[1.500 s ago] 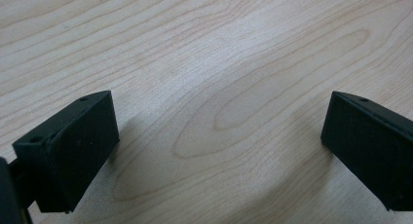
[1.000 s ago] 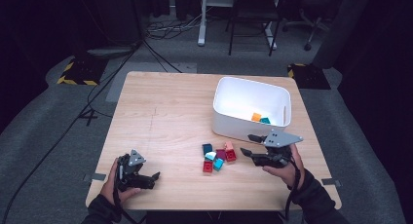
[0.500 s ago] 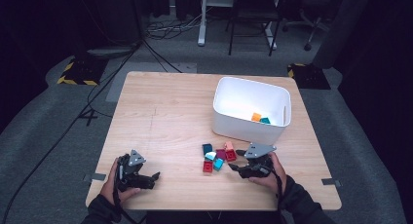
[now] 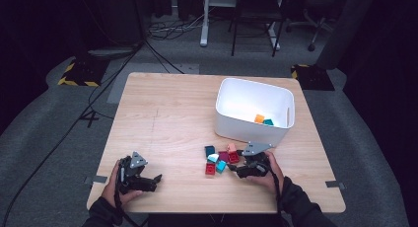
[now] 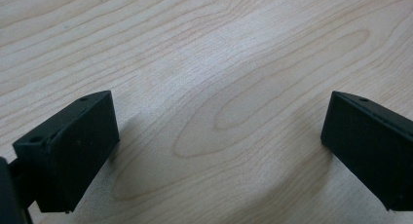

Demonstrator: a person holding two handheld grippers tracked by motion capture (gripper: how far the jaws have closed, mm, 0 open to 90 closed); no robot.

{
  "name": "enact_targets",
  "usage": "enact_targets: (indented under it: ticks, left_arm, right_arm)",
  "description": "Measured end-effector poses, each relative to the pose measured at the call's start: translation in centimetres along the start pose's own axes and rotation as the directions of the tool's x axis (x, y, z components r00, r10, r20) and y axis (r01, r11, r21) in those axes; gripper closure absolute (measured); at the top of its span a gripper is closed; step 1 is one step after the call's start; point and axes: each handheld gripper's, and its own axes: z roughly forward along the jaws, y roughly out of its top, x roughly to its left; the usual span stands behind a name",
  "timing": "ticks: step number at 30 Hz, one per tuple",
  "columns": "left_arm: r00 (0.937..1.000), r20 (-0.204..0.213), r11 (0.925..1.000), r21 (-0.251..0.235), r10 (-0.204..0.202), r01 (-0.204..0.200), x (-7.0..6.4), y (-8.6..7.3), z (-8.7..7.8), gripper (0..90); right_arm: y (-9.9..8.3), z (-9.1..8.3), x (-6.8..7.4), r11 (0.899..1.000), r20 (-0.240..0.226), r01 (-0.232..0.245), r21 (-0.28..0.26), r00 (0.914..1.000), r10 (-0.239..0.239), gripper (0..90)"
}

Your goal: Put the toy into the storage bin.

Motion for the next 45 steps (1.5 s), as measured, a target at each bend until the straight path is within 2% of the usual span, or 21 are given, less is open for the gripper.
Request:
enact_targets:
  ticks: [4,9,10,18,28,32,33,40,45]
  left_arm:
    - [1.0000,0.000,1.0000,0.000,0.000,0.000,0.0,0.0,0.0,0.5]
    - [1.0000,0.001,1.0000,0.002,0.000,0.000,0.0,0.0,0.0,0.5]
    - [1.0000,0.000,1.0000,0.002,0.002,-0.002,0.0,0.0,0.0,0.5]
    - [1.0000,0.000,1.0000,0.002,0.002,-0.002,0.0,0.0,0.0,0.5]
    - [1.0000,-0.001,1.0000,0.000,0.000,0.000,0.0,0.0,0.0,0.5]
    - [1.0000,-0.001,1.0000,0.000,0.002,-0.002,0.0,0.0,0.0,0.5]
    - [1.0000,-0.001,1.0000,0.000,0.001,-0.001,0.0,0.0,0.0,0.6]
    - [1.0000,-0.001,1.0000,0.000,0.002,-0.002,0.0,0.0,0.0,0.5]
    - [1.0000,-0.001,1.0000,0.000,0.001,-0.001,0.0,0.0,0.0,0.6]
  right_arm:
    - [0.2,0.3,-0.1,1.000,-0.024,0.014,-0.001,0.9996,-0.014,34.4]
    - [0.1,0.1,-0.3,0.999,-0.016,0.035,-0.015,0.9993,-0.035,45.5]
    - [0.1,0.1,-0.2,1.000,-0.018,0.015,-0.019,0.9997,-0.016,47.1]
    - [-0.2,-0.3,-0.1,1.000,0.000,0.024,-0.015,0.9997,-0.024,47.5]
    - [-1.0,-1.3,0.1,1.000,0.000,0.017,-0.024,0.9999,-0.017,47.6]
    - [-1.1,-2.1,-0.1,1.000,-0.001,0.017,-0.020,0.9999,-0.017,47.6]
    - [-1.1,-2.4,-0.3,0.999,0.001,0.031,-0.025,0.9995,-0.031,47.6]
    - [-0.7,-5.5,-1.3,0.996,0.030,-0.001,-0.091,0.9995,0.003,47.5]
    - [-0.8,-7.3,-1.7,0.993,0.049,-0.003,-0.115,0.9987,0.009,47.5]
